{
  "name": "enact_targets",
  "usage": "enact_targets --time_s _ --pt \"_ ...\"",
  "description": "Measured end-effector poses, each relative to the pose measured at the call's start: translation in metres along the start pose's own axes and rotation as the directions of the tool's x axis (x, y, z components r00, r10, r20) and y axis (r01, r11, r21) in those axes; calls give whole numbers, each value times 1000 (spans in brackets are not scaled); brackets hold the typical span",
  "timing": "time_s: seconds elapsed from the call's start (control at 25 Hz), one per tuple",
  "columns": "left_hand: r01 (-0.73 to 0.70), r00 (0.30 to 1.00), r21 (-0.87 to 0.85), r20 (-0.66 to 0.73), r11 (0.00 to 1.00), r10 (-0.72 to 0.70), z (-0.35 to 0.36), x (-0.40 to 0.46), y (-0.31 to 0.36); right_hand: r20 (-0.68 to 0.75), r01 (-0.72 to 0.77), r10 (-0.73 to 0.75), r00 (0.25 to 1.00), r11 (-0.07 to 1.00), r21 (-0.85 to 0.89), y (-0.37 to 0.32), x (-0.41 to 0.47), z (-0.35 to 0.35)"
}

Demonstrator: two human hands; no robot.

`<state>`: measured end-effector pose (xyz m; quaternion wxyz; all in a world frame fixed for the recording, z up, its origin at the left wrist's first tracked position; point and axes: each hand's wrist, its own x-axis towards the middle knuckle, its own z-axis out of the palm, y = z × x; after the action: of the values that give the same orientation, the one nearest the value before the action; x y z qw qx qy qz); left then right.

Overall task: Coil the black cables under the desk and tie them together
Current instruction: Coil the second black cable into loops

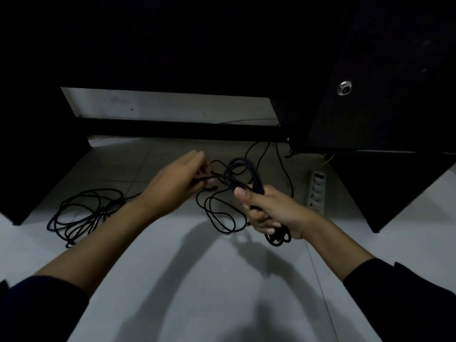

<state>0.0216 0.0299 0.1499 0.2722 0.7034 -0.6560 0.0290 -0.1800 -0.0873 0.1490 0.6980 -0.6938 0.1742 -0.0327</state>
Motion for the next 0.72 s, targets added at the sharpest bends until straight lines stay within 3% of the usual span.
enact_targets --time_s 0.08,0.2,0.32,0.44,0.56,0.72 --pt "-36 997 -30 -71 999 33 -18 5 3 -12 -37 36 999 998 -59 5 0 0" --pt "2 1000 -169 5 986 -1 -33 13 15 -19 -74 72 997 976 -205 4 -1 3" --pt "-25 999 120 32 992 22 -25 25 20 24 -51 60 998 961 -273 1 -3 12" --pt "46 992 175 108 983 -65 -13 29 8 -15 3 -7 1000 973 -231 -2 -3 14" --pt "15 984 70 176 997 -28 7 20 1 -98 32 -48 994 987 -157 -3 -1 11" --pt "154 971 -70 195 986 -138 12 11 3 -271 80 -93 958 995 -59 -3 5 9"
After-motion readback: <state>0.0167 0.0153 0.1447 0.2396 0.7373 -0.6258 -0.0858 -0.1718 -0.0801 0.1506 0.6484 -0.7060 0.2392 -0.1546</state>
